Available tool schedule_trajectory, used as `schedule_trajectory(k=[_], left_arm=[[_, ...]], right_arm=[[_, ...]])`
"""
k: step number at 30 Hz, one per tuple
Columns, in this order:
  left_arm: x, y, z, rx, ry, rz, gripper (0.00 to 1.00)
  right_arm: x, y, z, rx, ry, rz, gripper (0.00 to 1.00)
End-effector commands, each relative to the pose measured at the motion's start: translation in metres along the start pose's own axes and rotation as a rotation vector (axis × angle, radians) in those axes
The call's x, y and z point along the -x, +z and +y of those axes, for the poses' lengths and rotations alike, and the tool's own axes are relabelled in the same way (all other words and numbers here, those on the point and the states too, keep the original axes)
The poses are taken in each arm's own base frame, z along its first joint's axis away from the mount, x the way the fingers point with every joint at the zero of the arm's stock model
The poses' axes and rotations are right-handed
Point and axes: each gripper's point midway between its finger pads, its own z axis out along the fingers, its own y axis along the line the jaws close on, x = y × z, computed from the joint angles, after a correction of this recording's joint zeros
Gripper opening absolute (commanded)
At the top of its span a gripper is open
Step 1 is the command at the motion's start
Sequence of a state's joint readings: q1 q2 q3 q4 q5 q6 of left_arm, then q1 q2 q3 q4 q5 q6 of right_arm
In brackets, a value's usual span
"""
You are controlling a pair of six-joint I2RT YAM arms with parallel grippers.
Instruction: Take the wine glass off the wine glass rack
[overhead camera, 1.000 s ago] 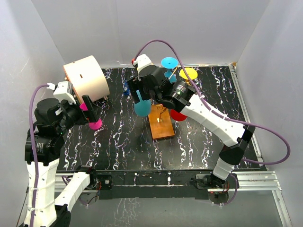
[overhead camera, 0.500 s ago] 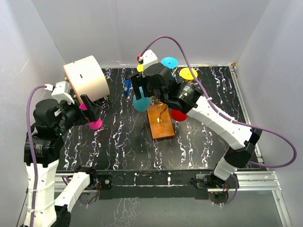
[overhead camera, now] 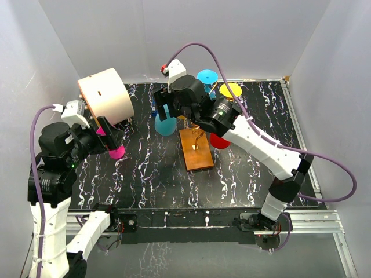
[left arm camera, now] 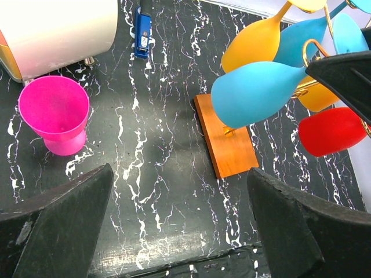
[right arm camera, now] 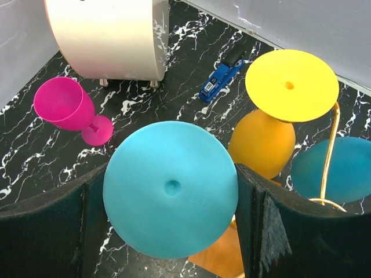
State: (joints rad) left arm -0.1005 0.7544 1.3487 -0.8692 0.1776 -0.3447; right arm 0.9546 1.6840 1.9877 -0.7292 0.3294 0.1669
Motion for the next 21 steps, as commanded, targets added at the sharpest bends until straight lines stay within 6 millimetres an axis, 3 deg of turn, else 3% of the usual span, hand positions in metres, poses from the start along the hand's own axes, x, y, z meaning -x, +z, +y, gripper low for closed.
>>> schedule_trajectory(k=[1,9,21], left_arm=[[0.009,-0.01,-0.005,-0.007,0.002,-0.031,0.99],[0.009,-0.011,-0.005,-0.006,-0.004,-0.031,0.99],[0.008,-0.006,-0.01,-0.031,-0.028,-0.02,0.99]], right_arm=[[0.04,-0.004,-0.001,-0.027,0.045,-0.128,0.64],[0.043,-0.008,-0.029,-0.181,0.05,-0.14,0.63],[0.039,-0.045,-0.041,-0.182,0.098,-0.13,0.63]])
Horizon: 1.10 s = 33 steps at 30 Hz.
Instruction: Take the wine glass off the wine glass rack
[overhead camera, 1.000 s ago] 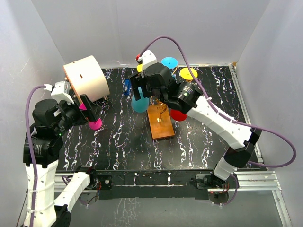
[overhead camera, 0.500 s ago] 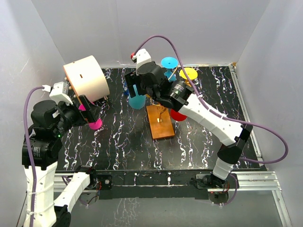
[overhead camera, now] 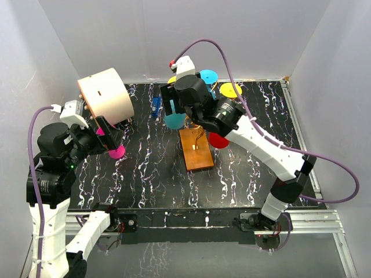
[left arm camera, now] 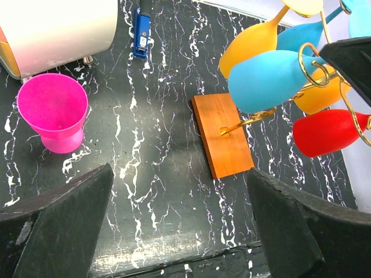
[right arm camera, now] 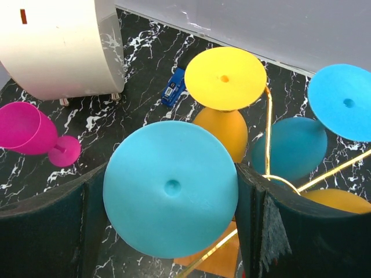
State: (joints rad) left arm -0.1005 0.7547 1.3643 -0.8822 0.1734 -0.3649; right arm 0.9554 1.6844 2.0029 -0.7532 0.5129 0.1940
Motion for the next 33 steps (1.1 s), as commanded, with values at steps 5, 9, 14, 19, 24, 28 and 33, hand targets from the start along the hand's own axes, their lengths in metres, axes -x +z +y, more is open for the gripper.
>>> schedule_trajectory(k=[5,9,14,19,24,28,33], left_arm=[[0.006,0.0,-0.011,-0.047,-0.022,-0.012,0.99],[0.006,0.004,-0.015,-0.072,-0.044,-0.007,0.99],[0.006,0.009,-0.022,-0.107,-0.076,0.0,0.99],[0.009,0.007,-0.027,-0.126,-0.099,-0.004,0.99],[0.013,0.001,-0.035,-0.155,-0.126,-0.021,0.99],[0.021,-0.008,-0.051,-0.235,-0.17,-0.062,0.99],[0.04,-0.033,-0.074,-0.366,-0.242,-0.182,0.99]], right_arm=[[0.035,-0.062,-0.019,0.06,0.111,-0.101,0.64],[0.035,-0.081,-0.008,0.172,0.148,-0.105,0.63],[0.039,-0.1,0.021,0.371,0.183,-0.119,0.63],[0.045,-0.114,0.043,0.515,0.234,-0.147,0.63],[0.058,-0.134,0.055,0.631,0.332,-0.196,0.63],[0.076,-0.167,0.042,0.683,0.489,-0.302,0.63],[0.09,-0.208,0.011,0.708,0.686,-0.453,0.61]])
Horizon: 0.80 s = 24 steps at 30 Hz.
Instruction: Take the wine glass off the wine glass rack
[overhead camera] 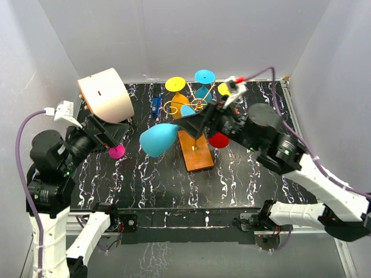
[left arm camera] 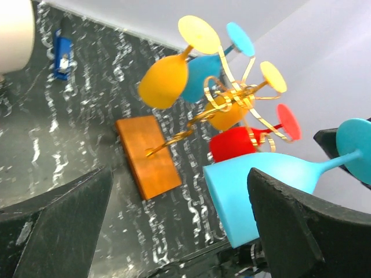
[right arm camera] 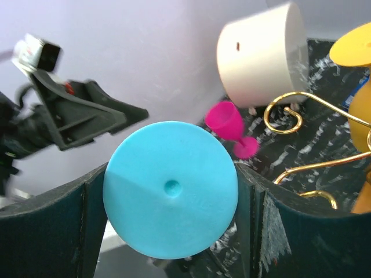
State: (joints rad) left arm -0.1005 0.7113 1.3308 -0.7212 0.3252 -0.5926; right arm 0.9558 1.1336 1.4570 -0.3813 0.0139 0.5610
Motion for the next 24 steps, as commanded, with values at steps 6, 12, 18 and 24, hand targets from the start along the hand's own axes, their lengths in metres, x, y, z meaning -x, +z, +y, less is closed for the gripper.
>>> schedule_trajectory(k=[6,12,18,24], left_arm=[[0.027,-0.034,-0.076,-0.387,-0.096,-0.166,0.96],[0.021,-0.053,-0.12,-0.711,-0.095,-0.131,0.8],[0.02,-0.062,-0.139,-0.869,-0.106,-0.074,0.7],[0.017,-0.058,-0.142,-0.882,-0.12,-0.007,0.6]], right_arm=[[0.095,-0.08,0.05,0.221,0.248,-0.404,0.6],[0.105,-0.1,0.069,0.36,0.37,-0.459,0.6],[0.101,-0.089,0.085,0.44,0.374,-0.407,0.6],[0.092,-0.074,0.1,0.53,0.388,-0.348,0.59]])
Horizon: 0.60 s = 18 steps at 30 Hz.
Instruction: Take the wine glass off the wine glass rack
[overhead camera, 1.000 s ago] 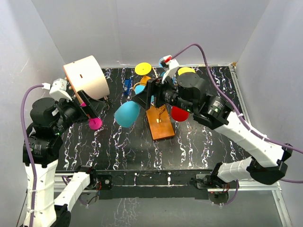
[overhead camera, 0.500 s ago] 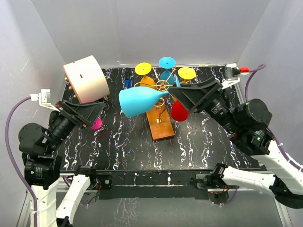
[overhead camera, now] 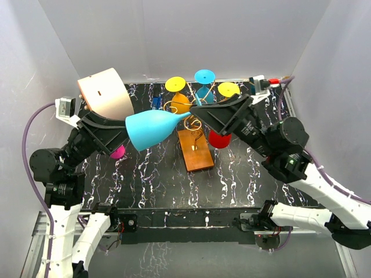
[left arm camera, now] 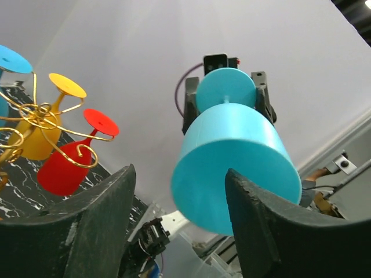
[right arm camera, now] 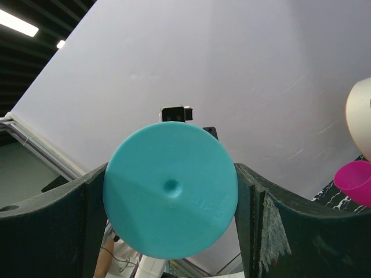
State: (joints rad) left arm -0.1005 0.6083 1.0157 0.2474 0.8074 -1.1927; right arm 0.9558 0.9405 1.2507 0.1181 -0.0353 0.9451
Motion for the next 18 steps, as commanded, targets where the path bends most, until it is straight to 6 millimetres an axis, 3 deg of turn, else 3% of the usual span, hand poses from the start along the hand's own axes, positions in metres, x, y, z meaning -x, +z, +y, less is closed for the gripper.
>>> schedule_trajectory(k=[1,6,8,11,13,16,18], left_arm=[[-0.003,0.0,-0.026,-0.096,0.011,0.06,0.57],[-0.005,-0.001,-0.031,-0.105,0.02,0.085,0.39],[-0.006,-0.002,-0.03,-0.09,0.027,0.085,0.25],[-0.005,-0.003,-0.028,-0.066,0.039,0.073,0.15],[-0.005,-0.003,-0.023,-0.041,0.039,0.063,0.01],[-0.001,-0.003,-0.021,-0.012,0.047,0.048,0.0],[0.0,-0.004,-0.02,0.004,0.057,0.04,0.0]], right_arm=[[0.003,0.006,0.036,0.163,0.047,0.008,0.59],[-0.008,0.015,0.035,0.211,0.08,0.034,0.59],[-0.01,0.017,0.032,0.218,0.093,0.034,0.59],[-0.013,0.019,0.029,0.222,0.1,0.032,0.59],[-0.014,0.02,0.026,0.224,0.098,0.029,0.61],[-0.016,0.018,0.021,0.221,0.074,0.013,0.76],[-0.013,0.016,0.014,0.2,0.039,-0.01,0.91]])
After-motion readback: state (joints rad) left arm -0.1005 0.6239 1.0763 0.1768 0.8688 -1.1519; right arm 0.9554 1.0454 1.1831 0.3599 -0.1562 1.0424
